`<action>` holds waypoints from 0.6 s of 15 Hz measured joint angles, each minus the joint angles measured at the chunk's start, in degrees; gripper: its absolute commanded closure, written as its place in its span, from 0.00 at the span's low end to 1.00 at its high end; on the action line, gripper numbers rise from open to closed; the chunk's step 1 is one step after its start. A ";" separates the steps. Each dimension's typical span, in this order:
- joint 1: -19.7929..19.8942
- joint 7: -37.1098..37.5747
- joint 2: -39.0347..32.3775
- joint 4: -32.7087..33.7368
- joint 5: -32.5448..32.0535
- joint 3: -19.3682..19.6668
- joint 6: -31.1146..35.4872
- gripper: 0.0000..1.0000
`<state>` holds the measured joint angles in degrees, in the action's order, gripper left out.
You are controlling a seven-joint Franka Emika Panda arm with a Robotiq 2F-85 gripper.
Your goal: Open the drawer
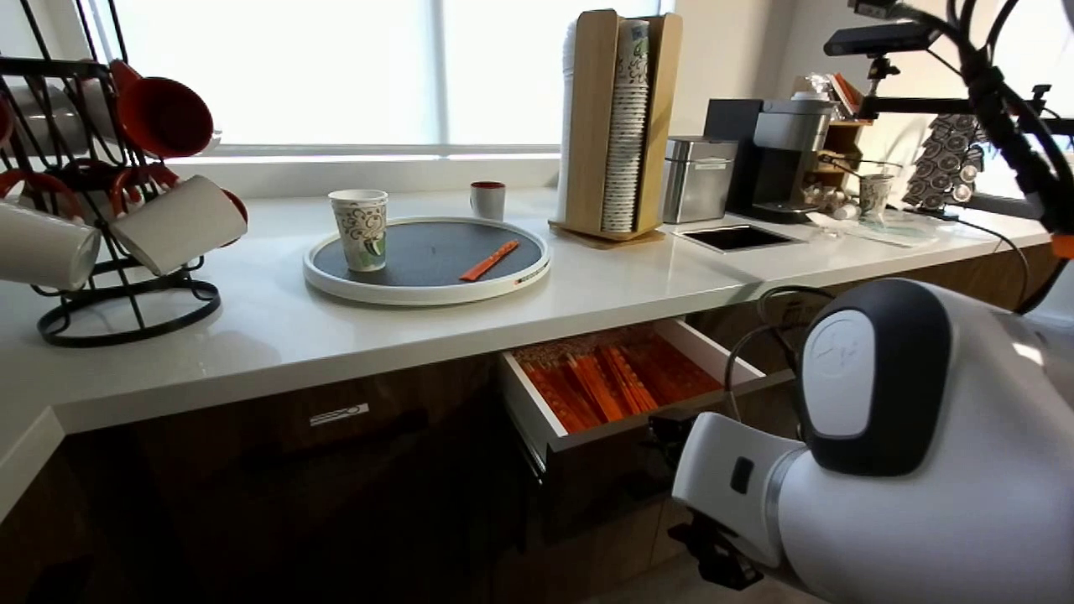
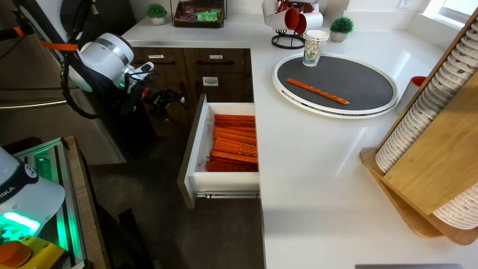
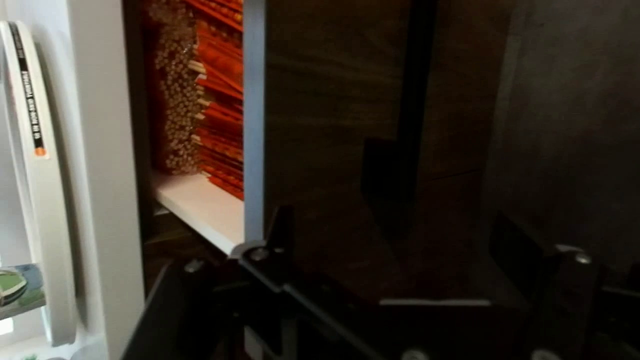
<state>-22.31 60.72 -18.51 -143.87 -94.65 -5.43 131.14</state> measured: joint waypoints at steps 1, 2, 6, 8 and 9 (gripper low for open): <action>0.93 0.07 1.49 -0.81 0.44 -1.74 -0.42 0.00; 1.91 0.08 2.98 -1.64 1.36 -3.11 -0.44 0.00; 6.53 -1.12 12.49 -7.41 10.91 -5.99 6.05 0.00; 8.37 -2.25 18.80 -10.81 16.10 -5.84 11.43 0.00; 9.04 -3.14 21.99 -12.35 18.78 -5.46 14.18 0.00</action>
<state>-13.27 57.58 3.49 -156.23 -75.87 -10.89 145.32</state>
